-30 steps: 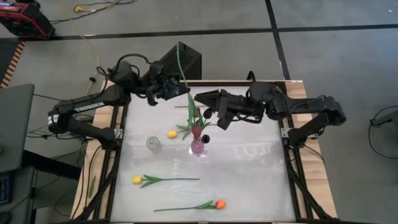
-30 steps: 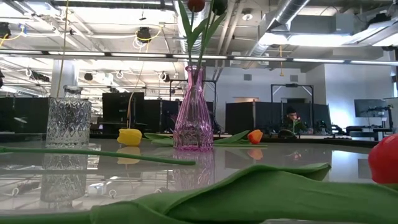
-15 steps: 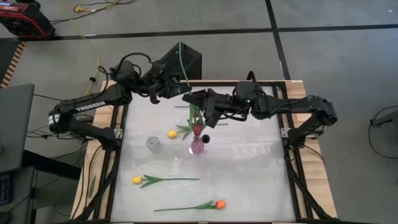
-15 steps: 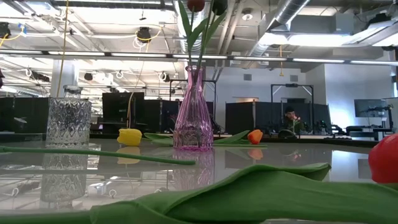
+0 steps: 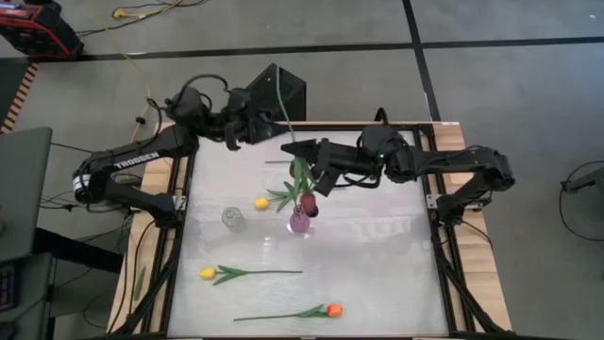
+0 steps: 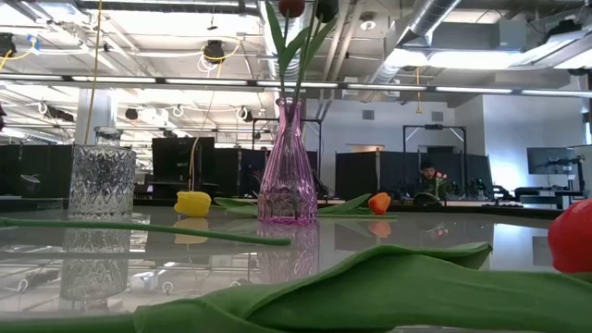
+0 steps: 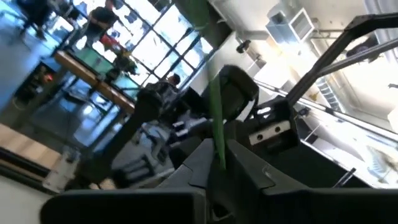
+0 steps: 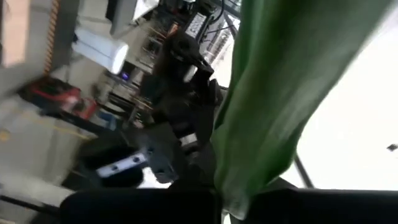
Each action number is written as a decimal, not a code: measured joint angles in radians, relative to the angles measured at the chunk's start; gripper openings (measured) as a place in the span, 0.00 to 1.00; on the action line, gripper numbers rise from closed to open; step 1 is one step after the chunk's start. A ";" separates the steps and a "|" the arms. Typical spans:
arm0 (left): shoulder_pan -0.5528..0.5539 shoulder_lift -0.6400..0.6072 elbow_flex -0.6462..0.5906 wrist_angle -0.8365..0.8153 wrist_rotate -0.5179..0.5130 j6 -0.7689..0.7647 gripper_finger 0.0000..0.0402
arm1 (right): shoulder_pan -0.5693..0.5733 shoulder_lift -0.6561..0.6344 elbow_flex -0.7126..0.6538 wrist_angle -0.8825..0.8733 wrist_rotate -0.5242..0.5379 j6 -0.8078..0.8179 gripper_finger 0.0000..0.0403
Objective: Sort flowers into vase by color
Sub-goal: Put the red flower into the violet vase
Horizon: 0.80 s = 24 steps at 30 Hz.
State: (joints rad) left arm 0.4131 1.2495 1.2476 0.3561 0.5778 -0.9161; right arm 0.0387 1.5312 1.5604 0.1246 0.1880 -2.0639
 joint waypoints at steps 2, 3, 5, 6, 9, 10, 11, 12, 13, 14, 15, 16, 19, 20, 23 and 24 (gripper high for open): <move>0.034 -0.013 0.000 0.002 0.040 0.024 0.10 | -0.003 -0.023 0.000 -0.048 0.018 0.067 0.07; 0.052 -0.020 0.000 -0.001 0.065 0.040 0.11 | -0.007 -0.035 0.000 -0.072 0.039 0.107 0.06; 0.089 -0.037 0.000 -0.029 0.115 0.085 0.13 | -0.013 -0.058 0.000 -0.090 0.107 0.248 0.06; 0.104 -0.046 0.000 -0.051 0.128 0.116 0.14 | -0.016 -0.070 0.000 -0.092 0.140 0.336 0.06; 0.134 -0.082 0.000 -0.166 0.139 0.253 0.16 | -0.025 -0.117 0.000 -0.157 0.239 0.618 0.06; 0.140 -0.095 0.000 -0.218 0.129 0.309 0.16 | -0.026 -0.137 0.000 -0.194 0.268 0.697 0.06; 0.142 -0.109 0.000 -0.273 0.119 0.364 0.16 | -0.026 -0.157 0.000 -0.244 0.296 0.769 0.06; 0.142 -0.121 0.000 -0.325 0.097 0.420 0.16 | -0.023 -0.180 0.000 -0.296 0.323 0.836 0.06; 0.142 -0.136 0.000 -0.382 0.073 0.476 0.17 | -0.018 -0.200 0.000 -0.354 0.353 0.900 0.06; 0.140 -0.152 0.000 -0.445 0.044 0.535 0.17 | -0.013 -0.222 0.000 -0.415 0.379 0.972 0.06; 0.132 -0.166 0.000 -0.496 0.018 0.596 0.17 | -0.010 -0.246 0.000 -0.485 0.397 1.051 0.06; 0.121 -0.180 0.000 -0.540 -0.020 0.654 0.17 | -0.011 -0.268 0.000 -0.565 0.402 1.141 0.06; 0.068 -0.227 -0.021 -0.625 -0.113 0.780 0.17 | -0.025 -0.336 0.000 -0.819 0.353 1.462 0.06; 0.044 -0.243 -0.042 -0.626 -0.132 0.805 0.17 | -0.032 -0.356 0.001 -0.904 0.312 1.570 0.06; -0.036 -0.287 -0.108 -0.627 -0.148 0.873 0.17 | -0.043 -0.399 -0.025 -1.101 0.115 1.866 0.06; -0.064 -0.303 -0.133 -0.625 -0.148 0.899 0.17 | -0.040 -0.410 -0.050 -1.118 0.039 1.940 0.07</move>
State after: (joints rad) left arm 0.3491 0.9469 1.1145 -0.2688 0.4298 -0.0173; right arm -0.0009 1.1213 1.5108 -0.9931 0.2273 -0.1241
